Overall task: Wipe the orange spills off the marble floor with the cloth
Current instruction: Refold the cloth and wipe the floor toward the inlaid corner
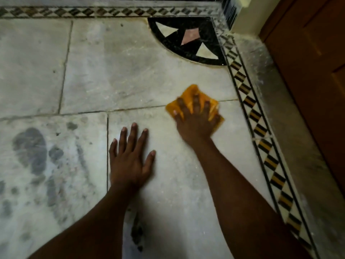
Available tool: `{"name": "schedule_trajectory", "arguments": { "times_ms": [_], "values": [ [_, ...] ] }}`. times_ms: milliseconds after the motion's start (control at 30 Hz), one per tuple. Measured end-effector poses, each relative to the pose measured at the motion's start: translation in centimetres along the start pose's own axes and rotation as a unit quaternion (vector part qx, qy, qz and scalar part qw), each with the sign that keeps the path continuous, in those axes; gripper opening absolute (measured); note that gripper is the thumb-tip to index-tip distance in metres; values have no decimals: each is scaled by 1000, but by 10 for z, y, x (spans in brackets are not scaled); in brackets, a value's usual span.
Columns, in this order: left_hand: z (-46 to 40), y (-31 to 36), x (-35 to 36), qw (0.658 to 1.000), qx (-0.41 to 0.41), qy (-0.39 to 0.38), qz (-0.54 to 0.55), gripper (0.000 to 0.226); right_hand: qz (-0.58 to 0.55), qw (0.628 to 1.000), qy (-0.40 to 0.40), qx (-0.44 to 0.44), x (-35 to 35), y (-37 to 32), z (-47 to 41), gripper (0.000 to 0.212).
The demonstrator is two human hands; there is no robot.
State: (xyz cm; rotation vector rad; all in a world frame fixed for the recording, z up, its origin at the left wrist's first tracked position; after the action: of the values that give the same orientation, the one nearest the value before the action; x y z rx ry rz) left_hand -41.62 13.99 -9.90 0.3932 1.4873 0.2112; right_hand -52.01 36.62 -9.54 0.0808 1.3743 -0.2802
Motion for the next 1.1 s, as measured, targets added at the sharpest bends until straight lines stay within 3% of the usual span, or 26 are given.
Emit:
{"name": "schedule_trajectory", "arguments": {
  "times_ms": [67,167,267,400,467,533,600,733,833,933,1000,1100],
  "values": [
    [0,-3,1,1000,3,1,1,73,29,999,23,-36,5,13,34,57],
    [-3,-2,0,1000,9,12,11,72,13,999,15,49,-4,51,46,61],
    [3,-2,-10,1000,9,13,19,70,-26,990,-74,121,-14,60,14,62],
    [-25,10,-32,998,-33,-14,44,68,-54,968,-224,97,-37,48,-37,71],
    [-69,30,-41,998,5,-31,51,69,-38,962,-246,109,-27,63,-54,72],
    [-125,43,-41,997,29,-62,37,73,-2,968,-222,122,-19,70,-45,69],
    [-159,35,-33,994,10,-108,3,74,-18,978,-146,150,-16,60,-36,63],
    [-192,20,-3,996,28,-78,-34,76,-63,981,-23,179,-25,25,-78,58],
    [-184,18,3,998,55,23,-21,68,-15,996,51,69,-22,-13,-97,57],
    [-184,17,1,998,55,23,-8,67,9,993,90,-73,-14,-27,-39,56],
    [-186,18,-1,998,56,17,3,67,17,996,73,-46,-13,5,-22,58],
    [-187,15,0,999,40,12,8,67,-3,990,93,104,-24,42,-91,62]
  ]
}}
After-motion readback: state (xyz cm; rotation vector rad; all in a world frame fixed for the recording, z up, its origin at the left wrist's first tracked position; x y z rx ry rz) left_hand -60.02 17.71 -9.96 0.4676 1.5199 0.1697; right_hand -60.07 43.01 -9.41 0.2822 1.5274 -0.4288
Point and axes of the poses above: each hand's wrist, its own z-axis away from the middle knuckle, its own x-axis out of the palm, y = z × x, the point moved 6 cm from there along -z, towards the middle knuckle, and after that the axes turned 5 degrees about z, right-handed, at the moved point
